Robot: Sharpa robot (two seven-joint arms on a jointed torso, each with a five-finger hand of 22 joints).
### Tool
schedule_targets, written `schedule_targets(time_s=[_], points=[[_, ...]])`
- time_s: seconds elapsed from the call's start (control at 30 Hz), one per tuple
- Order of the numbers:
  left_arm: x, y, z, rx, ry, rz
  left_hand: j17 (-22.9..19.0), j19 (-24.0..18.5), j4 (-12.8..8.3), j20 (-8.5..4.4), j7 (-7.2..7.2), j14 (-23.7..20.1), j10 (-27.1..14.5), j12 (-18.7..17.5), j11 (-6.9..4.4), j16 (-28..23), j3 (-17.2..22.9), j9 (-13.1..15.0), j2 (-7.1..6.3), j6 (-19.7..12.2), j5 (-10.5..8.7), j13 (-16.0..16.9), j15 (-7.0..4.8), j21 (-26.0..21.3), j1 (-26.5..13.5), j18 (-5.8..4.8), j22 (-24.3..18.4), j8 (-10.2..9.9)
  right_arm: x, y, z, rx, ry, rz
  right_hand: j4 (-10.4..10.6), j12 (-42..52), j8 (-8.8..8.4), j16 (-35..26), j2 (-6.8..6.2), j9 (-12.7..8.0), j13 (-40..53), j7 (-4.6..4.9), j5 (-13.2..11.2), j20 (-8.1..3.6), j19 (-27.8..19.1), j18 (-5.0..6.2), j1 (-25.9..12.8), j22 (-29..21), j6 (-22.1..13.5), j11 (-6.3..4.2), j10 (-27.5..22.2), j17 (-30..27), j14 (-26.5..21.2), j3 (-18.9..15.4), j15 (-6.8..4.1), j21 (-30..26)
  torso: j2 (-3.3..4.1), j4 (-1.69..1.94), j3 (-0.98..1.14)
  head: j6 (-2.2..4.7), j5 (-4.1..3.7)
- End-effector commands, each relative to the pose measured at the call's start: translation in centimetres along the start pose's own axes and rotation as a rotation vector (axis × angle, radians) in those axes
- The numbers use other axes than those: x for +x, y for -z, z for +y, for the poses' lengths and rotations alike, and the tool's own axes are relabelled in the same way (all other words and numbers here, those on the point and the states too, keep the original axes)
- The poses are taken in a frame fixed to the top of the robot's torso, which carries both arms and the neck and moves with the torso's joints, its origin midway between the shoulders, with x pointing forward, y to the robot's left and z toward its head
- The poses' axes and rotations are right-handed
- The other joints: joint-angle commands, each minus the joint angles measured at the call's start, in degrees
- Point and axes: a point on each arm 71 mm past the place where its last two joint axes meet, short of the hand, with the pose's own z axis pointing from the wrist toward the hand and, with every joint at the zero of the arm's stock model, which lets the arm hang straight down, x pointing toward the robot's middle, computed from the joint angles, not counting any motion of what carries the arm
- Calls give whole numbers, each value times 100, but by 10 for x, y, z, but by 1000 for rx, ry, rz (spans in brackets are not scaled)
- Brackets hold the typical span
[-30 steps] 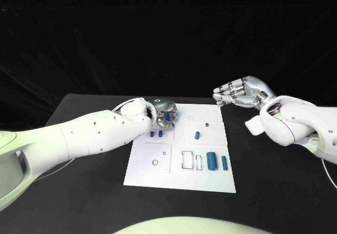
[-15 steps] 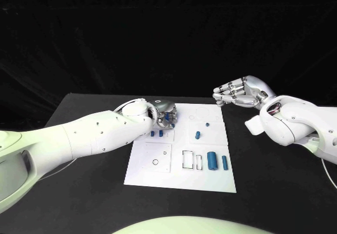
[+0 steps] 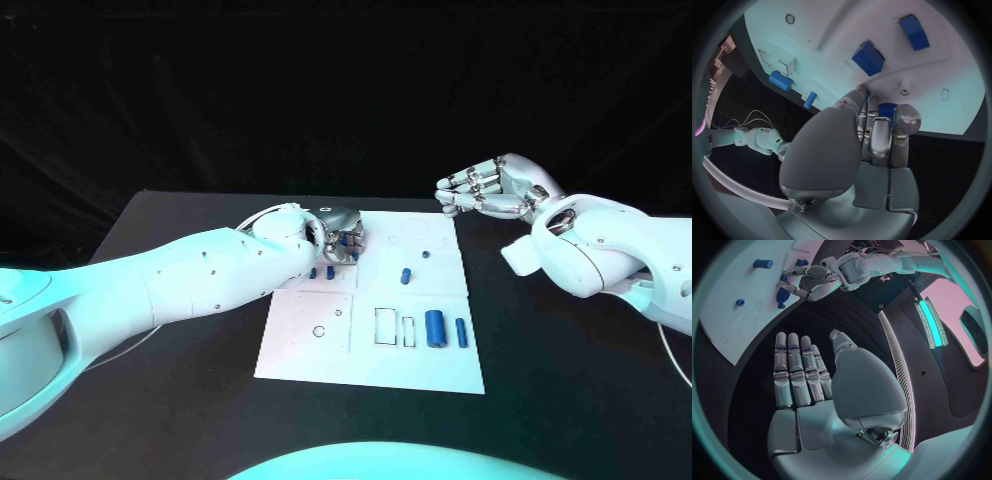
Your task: Assemble the parts on the task board
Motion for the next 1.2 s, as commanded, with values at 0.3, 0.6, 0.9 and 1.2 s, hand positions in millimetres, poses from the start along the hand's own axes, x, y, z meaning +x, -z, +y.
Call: schedule_targets(time_s=[0.3,0.6,0.9,1.2], points=[[5,-1,-1,6,3,37,67,119,-201,-50,-3,76,470,-102,-89,130,385,21,182,355,26,8,-80,230,143,-91,245,-53,2,0,1,-12,4,12,-23,14,-4,-20,58,5,1,0,17,36,16,-12,-18,-5,-46,-14,-30,-10,-35,-3,14,-38,1,0,-1,-5,0],[0,0,1,2,35,-12,78,167,-452,-78,8,107,684,-287,-82,176,836,12,155,517,38,8,-91,381,177,-118,415,-161,1,0,1,-12,5,9,-23,14,-4,-20,58,5,1,0,17,36,16,-12,-18,-5,-46,-14,-30,-10,-35,-3,14,-38,-2,-1,0,13,0],[-9,8,5,7,94,-59,-29,106,-570,-59,31,79,800,-522,-83,166,1088,-2,-27,623,7,26,-73,408,-216,-109,432,-322,0,0,0,-10,6,7,-23,14,-4,-20,58,5,1,0,17,36,16,-12,-18,-5,-46,-14,-30,-10,-35,-3,14,-38,-9,11,-1,56,9],[-29,24,16,-5,128,-79,-81,96,-565,-55,16,64,844,-597,-90,154,1033,2,-93,669,-5,43,-76,405,-412,-108,433,-371,-1,-1,-1,-7,7,4,-23,14,-4,-20,58,5,1,0,17,36,16,-12,-18,-5,-46,-14,-30,-10,-35,-3,14,-38,-14,15,1,64,39]])
